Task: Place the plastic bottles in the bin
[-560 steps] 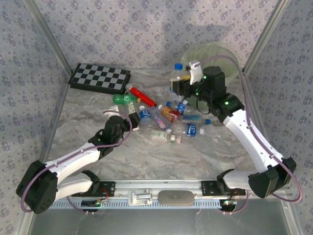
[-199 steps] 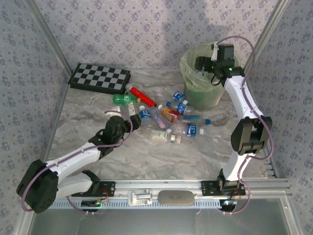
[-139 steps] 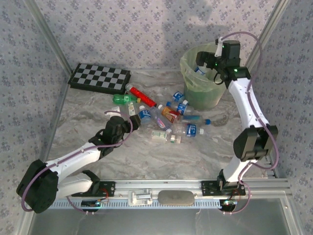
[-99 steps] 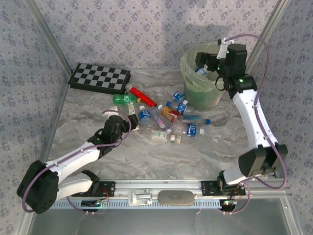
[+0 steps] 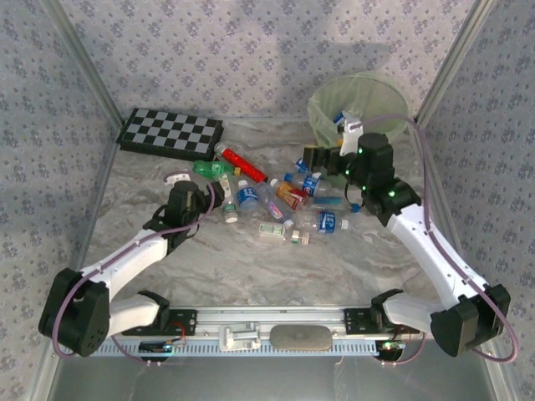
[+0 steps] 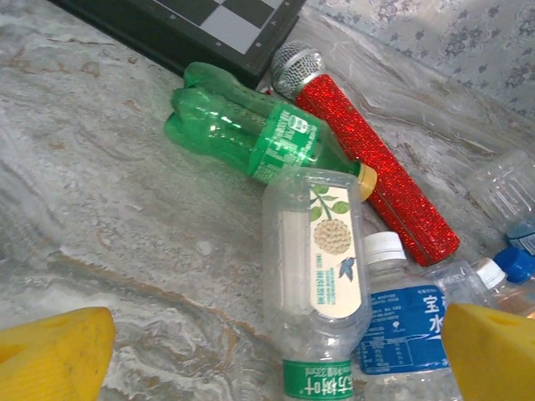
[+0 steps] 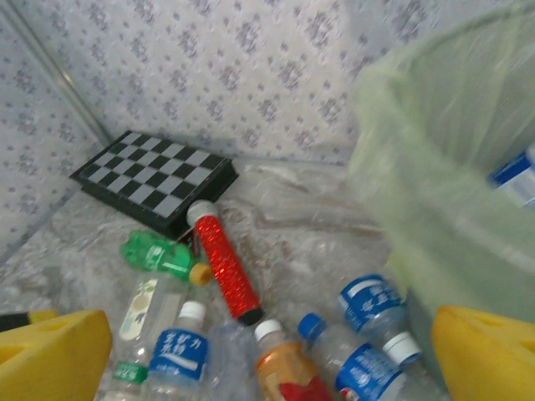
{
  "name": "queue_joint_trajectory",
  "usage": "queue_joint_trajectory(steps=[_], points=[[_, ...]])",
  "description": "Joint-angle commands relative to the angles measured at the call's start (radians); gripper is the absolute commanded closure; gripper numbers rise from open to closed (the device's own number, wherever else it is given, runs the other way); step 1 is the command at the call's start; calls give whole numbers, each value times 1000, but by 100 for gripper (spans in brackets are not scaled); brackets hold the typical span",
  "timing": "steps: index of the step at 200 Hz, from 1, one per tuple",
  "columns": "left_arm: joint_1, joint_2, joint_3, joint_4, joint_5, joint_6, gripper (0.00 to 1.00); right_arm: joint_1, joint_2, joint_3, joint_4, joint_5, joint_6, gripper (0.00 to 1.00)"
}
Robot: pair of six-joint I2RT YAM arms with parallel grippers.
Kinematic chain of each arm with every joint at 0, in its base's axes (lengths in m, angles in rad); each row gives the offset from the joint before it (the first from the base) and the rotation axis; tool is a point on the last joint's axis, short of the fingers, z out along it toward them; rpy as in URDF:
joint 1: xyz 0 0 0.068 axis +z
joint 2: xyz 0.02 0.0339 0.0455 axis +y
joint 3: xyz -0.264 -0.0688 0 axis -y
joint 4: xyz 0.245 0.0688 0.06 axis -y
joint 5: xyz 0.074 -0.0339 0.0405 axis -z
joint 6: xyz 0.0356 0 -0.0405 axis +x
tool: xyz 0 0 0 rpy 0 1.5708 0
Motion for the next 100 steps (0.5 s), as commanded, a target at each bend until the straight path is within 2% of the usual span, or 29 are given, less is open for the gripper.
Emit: queue_joint_trajectory(steps=[1,30,100], points=[[7,56,72,-46,59,38,0,31,-34,-78,107,36,69,0],[7,160,150,-87,97,56,0,59,-22,-146,161,18,116,0],[6,371,277,-141,134,51,0,97,29,-151,150,30,127,0]])
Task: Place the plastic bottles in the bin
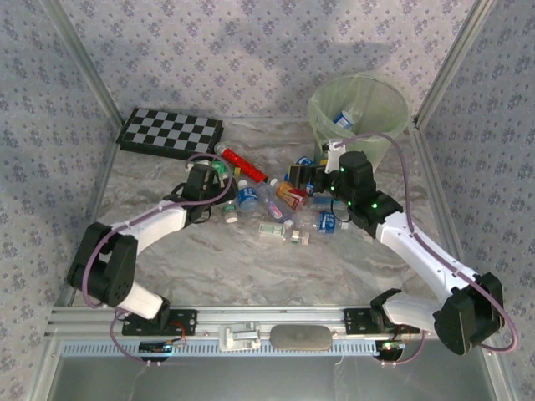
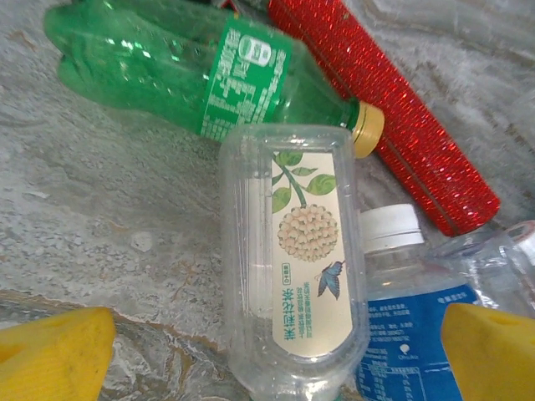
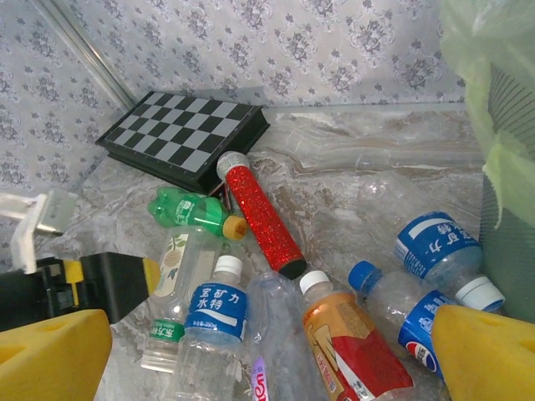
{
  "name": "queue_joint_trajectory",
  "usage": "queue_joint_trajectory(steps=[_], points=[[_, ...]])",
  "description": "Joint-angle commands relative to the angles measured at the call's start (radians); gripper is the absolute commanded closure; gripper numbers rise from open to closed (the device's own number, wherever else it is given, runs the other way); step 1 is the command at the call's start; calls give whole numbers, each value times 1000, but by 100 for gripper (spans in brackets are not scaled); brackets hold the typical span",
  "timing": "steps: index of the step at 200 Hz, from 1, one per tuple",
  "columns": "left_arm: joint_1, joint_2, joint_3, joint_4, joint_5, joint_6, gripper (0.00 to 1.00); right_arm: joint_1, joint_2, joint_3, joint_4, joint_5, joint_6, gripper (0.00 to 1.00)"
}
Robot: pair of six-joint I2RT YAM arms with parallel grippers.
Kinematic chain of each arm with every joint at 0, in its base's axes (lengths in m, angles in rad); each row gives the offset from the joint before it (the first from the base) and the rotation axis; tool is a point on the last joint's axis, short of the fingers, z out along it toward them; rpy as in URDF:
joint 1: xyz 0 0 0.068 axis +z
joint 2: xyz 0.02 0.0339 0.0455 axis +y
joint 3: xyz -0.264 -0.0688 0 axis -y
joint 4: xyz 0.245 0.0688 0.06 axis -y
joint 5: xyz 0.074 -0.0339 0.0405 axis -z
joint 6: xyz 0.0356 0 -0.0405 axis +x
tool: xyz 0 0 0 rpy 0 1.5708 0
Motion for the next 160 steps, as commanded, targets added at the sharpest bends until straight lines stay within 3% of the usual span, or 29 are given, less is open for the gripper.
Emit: queue_joint_trajectory(steps=[1,70,160], points=[[5,46,53,-41,29,15,0,8,6,-4,28,23,16,0],[-9,168,99,-85,30,7,0,12,12,1,16,40,3,0],[-17,200,69,-84,-40,10,6,17,24,9,15,44,5,0]])
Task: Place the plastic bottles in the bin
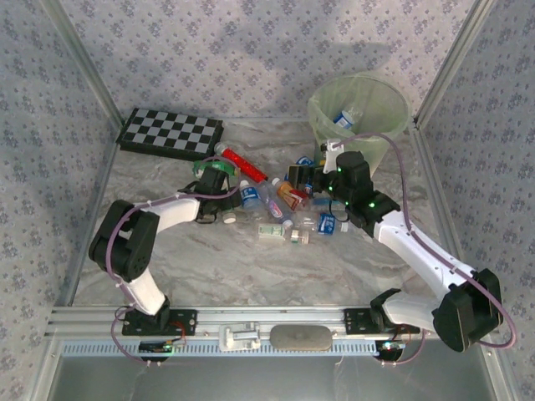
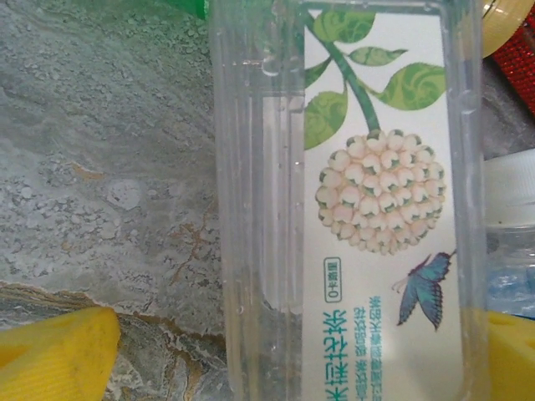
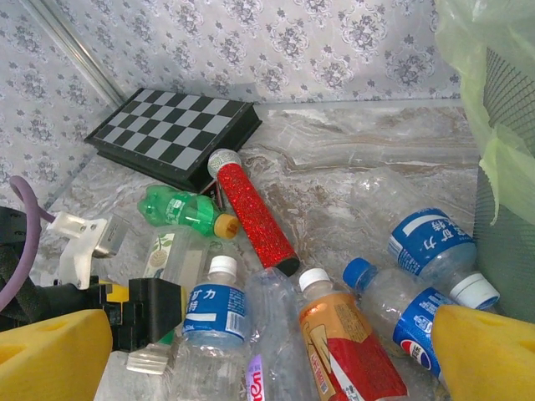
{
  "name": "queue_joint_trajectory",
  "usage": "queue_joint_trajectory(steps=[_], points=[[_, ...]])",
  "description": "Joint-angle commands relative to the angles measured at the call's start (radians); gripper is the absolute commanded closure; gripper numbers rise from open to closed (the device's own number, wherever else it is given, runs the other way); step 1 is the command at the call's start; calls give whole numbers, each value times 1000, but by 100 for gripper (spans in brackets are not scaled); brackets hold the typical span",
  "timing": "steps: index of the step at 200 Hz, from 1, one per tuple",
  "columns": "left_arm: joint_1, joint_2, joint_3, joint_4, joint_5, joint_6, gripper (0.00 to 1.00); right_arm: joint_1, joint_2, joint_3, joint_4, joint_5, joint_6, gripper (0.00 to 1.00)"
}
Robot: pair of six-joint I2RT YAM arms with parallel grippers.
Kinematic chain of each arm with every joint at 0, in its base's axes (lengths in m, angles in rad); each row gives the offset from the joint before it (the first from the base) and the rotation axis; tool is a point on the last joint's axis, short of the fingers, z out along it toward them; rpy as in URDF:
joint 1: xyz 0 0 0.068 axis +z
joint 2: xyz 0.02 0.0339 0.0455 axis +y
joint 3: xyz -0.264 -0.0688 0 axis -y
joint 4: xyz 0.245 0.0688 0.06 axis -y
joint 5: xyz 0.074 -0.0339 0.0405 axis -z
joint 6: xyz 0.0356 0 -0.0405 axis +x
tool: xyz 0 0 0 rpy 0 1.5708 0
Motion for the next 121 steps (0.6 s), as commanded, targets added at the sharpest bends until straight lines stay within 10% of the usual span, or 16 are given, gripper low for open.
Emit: queue_joint_trajectory(steps=[1,121], points=[[-6,11,-1,-12,-37,10,6,8,7,9,10,17,5,0],[-6,-17,-55,57,-22,33,47,29,24,33,-13,38,5,0]])
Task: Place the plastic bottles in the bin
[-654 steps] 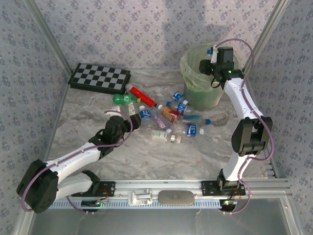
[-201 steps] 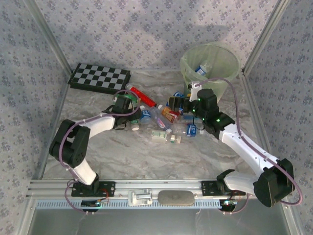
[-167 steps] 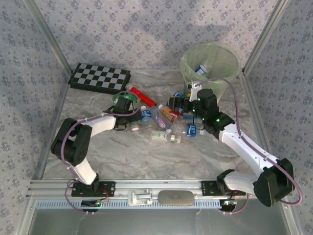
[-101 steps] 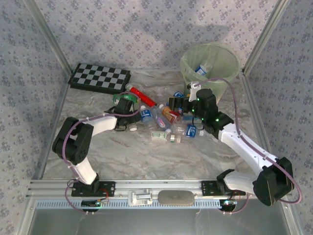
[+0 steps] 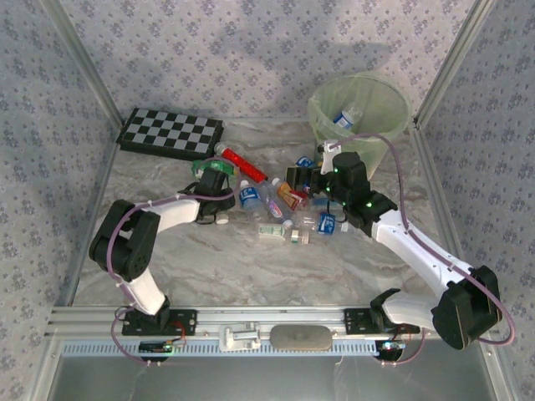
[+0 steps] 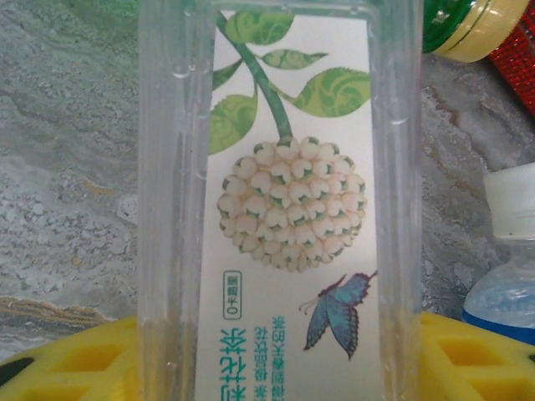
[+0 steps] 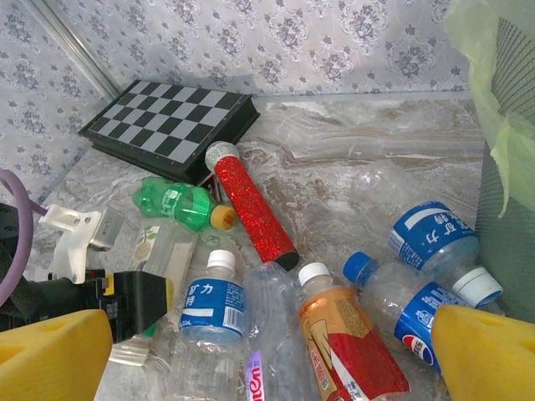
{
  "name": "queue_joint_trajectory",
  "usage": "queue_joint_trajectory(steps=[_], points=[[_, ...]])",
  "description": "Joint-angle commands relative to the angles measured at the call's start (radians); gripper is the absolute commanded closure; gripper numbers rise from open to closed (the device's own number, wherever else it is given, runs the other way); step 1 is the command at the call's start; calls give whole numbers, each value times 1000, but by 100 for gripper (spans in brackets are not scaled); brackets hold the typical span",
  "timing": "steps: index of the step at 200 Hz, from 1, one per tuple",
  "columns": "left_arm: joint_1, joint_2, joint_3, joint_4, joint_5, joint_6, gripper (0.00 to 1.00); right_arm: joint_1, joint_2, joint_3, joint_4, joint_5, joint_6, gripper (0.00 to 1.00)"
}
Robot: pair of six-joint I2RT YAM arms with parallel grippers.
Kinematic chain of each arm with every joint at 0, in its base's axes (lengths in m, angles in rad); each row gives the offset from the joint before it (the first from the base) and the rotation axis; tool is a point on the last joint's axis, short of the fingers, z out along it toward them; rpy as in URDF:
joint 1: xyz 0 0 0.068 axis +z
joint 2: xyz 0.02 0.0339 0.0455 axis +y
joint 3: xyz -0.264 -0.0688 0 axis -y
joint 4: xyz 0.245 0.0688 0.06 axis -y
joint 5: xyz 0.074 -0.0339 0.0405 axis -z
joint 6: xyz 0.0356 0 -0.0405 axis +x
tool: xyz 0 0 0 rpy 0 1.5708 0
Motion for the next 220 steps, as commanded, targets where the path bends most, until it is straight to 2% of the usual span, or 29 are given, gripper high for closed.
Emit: queue_joint_trajectory(steps=[1,24,79,112,152,220], points=[[-6,-19,-35,12,-3,15,48,11,9,33,-11,19,5,0],[-8,-63,-68,45,-5,22,53,16,9,36,-12,20,5,0],[-40,-237,-160,152,-4,62,55,26,7,49,2,-14,11,0],[-72,-342,-208,216,6,91,55,30,22,58,34,-78,34,0],[-113,-454,-290,377,55,135,55,36,76,89,79,-199,100,0],[-226,-486,-306,501,124,218,56,62,199,143,159,-315,194,0]])
